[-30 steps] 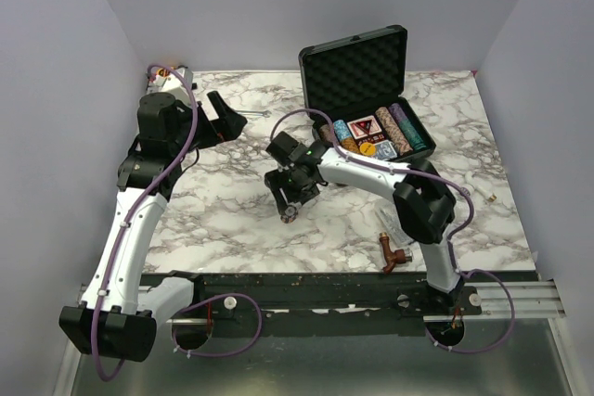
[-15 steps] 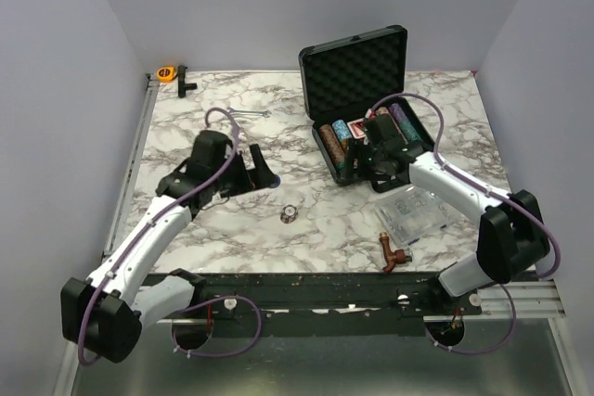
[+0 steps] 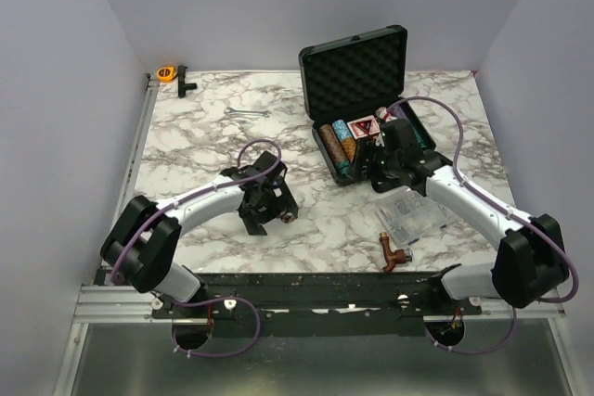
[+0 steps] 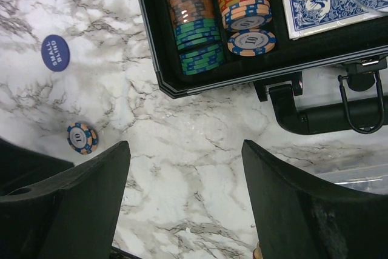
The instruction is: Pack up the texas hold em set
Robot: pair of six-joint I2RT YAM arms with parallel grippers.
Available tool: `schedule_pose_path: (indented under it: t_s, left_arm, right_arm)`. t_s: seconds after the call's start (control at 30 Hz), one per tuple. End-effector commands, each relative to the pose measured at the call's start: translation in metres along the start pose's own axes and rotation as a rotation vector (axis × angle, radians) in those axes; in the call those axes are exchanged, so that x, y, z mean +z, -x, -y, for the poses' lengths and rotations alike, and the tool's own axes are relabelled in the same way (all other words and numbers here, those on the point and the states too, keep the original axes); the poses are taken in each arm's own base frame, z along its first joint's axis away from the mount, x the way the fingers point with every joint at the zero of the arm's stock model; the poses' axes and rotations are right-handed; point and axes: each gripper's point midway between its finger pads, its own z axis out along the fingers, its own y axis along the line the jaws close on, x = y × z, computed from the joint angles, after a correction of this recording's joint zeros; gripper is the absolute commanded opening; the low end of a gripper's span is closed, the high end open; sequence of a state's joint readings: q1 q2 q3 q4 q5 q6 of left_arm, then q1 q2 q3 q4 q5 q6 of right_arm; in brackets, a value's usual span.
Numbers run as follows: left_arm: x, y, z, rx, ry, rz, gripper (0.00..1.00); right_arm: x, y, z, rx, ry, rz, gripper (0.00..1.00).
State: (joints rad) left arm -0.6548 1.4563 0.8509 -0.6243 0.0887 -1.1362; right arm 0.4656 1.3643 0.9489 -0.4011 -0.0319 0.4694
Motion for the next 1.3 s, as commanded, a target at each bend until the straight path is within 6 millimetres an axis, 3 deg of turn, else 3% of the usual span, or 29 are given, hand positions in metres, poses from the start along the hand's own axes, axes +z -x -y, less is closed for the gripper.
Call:
schedule_pose_path:
  t_s: [0.0, 0.13, 0.37, 1.27]
  left_arm:
    - [0.011, 0.004, 0.028, -0.130, -0.034, -0.025, 0.98]
    - [0.017, 0.011, 0.034, -0.164, 0.014, -0.018, 0.98]
    - [0.024, 0.010, 0.027, -0.238, 0.176, -0.052, 0.98]
    - [0.051, 0.008, 0.006, -0.365, 0.421, -0.100, 0.75]
  right_arm:
    - [-0.017, 0.020, -0.006, -0.023, 0.028, 0.101, 0.77]
    - [-0.021, 0.024, -0.007, -0.028, 0.036, 0.124, 0.77]
    - [-0.020, 0.023, -0.011, -0.029, 0.057, 0.116, 0.77]
    - [-0.029, 0.026, -0.022, -0.039, 0.121, 0.145, 0.77]
